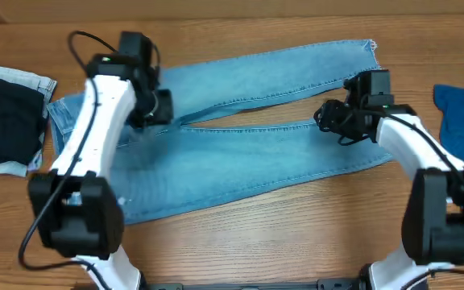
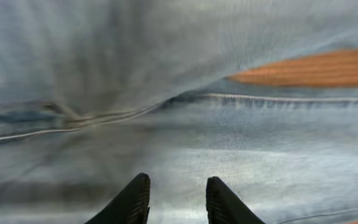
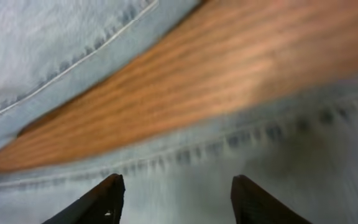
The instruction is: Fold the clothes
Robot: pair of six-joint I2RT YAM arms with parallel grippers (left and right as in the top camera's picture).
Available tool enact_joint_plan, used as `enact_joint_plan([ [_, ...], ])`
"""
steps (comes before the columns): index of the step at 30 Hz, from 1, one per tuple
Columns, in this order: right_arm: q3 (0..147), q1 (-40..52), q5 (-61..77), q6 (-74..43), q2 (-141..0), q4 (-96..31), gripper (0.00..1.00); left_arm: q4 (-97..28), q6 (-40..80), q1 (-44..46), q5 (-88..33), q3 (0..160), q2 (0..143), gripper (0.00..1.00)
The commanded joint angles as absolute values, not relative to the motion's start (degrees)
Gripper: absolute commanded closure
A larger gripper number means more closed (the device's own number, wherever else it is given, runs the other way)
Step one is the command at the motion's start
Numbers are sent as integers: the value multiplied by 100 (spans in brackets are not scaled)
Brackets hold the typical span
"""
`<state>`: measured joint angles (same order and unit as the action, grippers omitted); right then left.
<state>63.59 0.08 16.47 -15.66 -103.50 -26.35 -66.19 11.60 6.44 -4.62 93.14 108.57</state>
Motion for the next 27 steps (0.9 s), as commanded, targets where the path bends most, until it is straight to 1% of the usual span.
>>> enact_joint_plan([
  [1, 6377, -5, 2117, -1380, -10374, -1634, 51, -6429, 1076, 1007, -408, 9052, 11019, 67],
  [2, 6377, -5, 2102, -1500, -10374, -1354, 54, -6386, 1076, 1068, -405, 9013, 11019, 67],
  [3, 6377, -5, 2036, -1634, -10403, -993, 59, -6383, 1074, 1144, -403, 9000, 11019, 67],
  [4, 6377, -5, 1970, -1715, -10429, -744, 68, -6383, 1074, 1225, -405, 9000, 11021, 68],
  [5, 6377, -8, 1892, -1809, -10466, -537, 72, -6383, 1074, 1295, -405, 8997, 11021, 68],
  [7, 6381, -12, 1616, -2078, -10593, -75, 76, -6379, 1072, 1463, -408, 8997, 11021, 69],
  [12, 6473, -12, 1448, -2276, -11183, 985, 95, -6265, 1072, 2023, -384, 8997, 11024, 69],
  [13, 6569, -12, 1426, -2279, -11347, 1046, 96, -6219, 1072, 2123, -381, 8997, 11024, 69],
  [17, 7194, -12, 1417, -2274, -12033, 1022, 96, -5961, 1076, 2547, -381, 8997, 11026, 68],
  [21, 7703, -12, 1380, -2257, -12457, 1000, 96, -5929, 1238, 2733, -384, 8997, 11026, 68],
  [25, 7926, -12, 965, -2257, -12814, 908, 96, -5940, 1365, 2746, -390, 8997, 11026, 69],
  [27, 7926, -43, 545, -2257, -12949, 727, 96, -5935, 1448, 2746, -395, 8997, 11026, 69],
])
